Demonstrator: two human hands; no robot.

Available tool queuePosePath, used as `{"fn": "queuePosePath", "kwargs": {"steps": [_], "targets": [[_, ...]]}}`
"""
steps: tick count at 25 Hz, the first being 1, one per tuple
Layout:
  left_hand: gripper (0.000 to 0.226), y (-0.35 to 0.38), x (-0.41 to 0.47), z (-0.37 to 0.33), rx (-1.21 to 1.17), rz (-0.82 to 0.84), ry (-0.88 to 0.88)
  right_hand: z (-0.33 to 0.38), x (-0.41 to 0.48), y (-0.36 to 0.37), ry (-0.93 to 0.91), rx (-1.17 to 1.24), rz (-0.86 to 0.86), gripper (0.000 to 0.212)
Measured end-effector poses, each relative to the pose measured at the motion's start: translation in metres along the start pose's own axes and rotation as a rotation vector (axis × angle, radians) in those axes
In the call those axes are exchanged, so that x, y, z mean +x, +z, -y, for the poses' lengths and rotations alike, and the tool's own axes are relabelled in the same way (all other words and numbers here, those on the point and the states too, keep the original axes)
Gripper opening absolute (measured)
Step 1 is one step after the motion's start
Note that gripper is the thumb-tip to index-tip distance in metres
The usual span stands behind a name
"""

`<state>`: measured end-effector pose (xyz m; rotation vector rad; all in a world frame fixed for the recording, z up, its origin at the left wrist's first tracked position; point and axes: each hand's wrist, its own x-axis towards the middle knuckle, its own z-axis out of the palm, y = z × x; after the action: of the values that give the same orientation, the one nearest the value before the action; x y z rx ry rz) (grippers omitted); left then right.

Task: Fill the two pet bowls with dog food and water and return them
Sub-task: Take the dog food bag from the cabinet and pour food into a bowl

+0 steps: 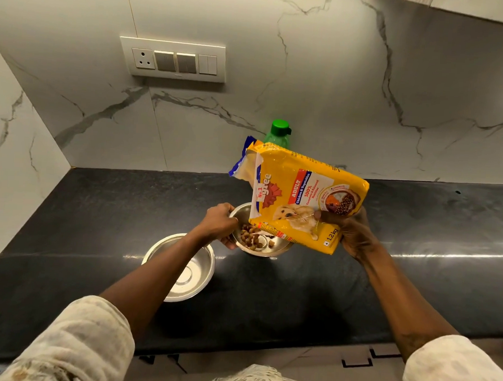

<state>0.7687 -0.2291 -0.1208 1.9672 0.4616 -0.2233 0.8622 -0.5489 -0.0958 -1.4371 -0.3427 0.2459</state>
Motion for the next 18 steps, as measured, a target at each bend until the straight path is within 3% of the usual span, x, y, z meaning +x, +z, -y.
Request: {"fn": "queuePosePath", "kwargs": {"steps": [18], "targets": [[0.02,0.004,0.003,-0.004,-0.004,-0.01,-0.003,0.011,0.012,-0.011,-0.003,-0.06,-0.039,0.083]]}}
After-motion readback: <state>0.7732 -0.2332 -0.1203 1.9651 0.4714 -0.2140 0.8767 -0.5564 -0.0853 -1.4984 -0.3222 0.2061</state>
